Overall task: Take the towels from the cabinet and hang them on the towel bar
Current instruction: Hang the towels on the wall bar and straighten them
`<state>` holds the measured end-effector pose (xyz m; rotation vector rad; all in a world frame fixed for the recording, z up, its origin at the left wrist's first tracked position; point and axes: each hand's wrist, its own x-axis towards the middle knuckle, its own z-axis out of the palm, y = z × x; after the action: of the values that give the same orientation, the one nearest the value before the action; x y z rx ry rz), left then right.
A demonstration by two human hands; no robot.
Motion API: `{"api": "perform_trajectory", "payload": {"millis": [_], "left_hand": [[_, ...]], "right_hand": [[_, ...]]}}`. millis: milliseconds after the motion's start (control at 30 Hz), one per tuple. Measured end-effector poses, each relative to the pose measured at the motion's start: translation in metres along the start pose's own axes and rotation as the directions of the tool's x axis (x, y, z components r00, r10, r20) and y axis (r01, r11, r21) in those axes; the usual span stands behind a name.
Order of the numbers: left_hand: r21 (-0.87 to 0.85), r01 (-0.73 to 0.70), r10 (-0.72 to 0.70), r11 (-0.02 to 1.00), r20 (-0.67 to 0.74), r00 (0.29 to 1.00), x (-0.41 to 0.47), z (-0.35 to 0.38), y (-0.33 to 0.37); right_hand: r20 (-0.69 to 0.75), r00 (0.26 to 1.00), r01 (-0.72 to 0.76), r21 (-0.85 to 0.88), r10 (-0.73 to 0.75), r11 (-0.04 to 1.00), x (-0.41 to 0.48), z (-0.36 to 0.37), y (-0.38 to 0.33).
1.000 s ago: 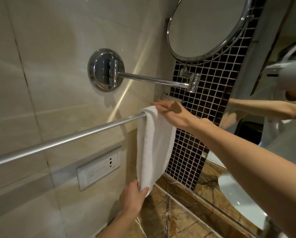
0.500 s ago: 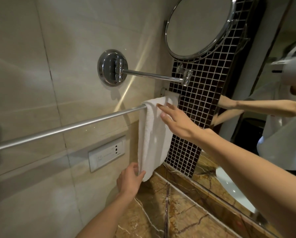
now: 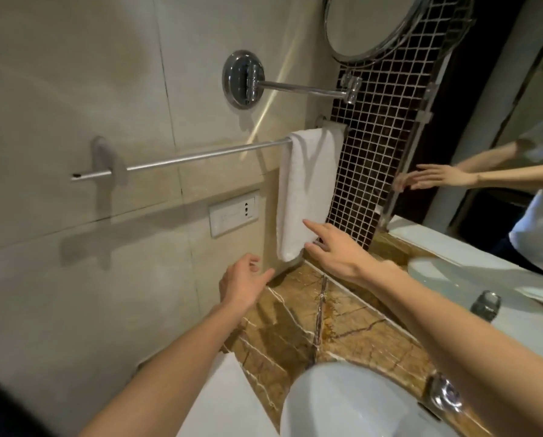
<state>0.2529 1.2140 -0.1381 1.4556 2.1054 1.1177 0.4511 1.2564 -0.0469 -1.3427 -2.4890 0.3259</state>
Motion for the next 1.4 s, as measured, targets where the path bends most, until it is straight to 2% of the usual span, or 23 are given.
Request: {"api": "perform_trajectory", "payload": {"millis": [233,567,800,1067,1167,1400], "left_hand": [[-0.040,0.011,-0.009,0.999,0.051,0.999,-0.062,-0.019,-0.033],[-0.073,0.071,-0.063,0.995,0.103,0.993,-0.142,-0.039,-0.076],[-0.001,0.237,-0.233,0.971,0.193,0.953,-0.207,-0.020,-0.117],[-0.007,0.391,-0.383,0.920,0.186,0.905,-0.288,0.003,-0.140],[-0.018,0.428,-0.417,0.903,0.197,0.887,-0.307,0.008,-0.145],[0.018,0.476,-0.461,0.879,0.282,0.841,-0.329,0.016,-0.156]], "right_hand": [[0.059,0.996,-0.062,0.037,0.060,0.997,-0.065,0.039,-0.026],[0.225,0.965,-0.147,0.038,0.135,0.988,-0.154,0.107,-0.061],[0.398,0.912,-0.120,0.026,0.100,0.992,-0.195,0.149,-0.061],[0.571,0.814,-0.136,0.002,0.111,0.991,-0.229,0.195,-0.048],[0.608,0.785,-0.154,0.005,0.119,0.988,-0.239,0.211,-0.048],[0.633,0.734,-0.293,-0.035,0.248,0.955,-0.260,0.247,-0.045]]}}
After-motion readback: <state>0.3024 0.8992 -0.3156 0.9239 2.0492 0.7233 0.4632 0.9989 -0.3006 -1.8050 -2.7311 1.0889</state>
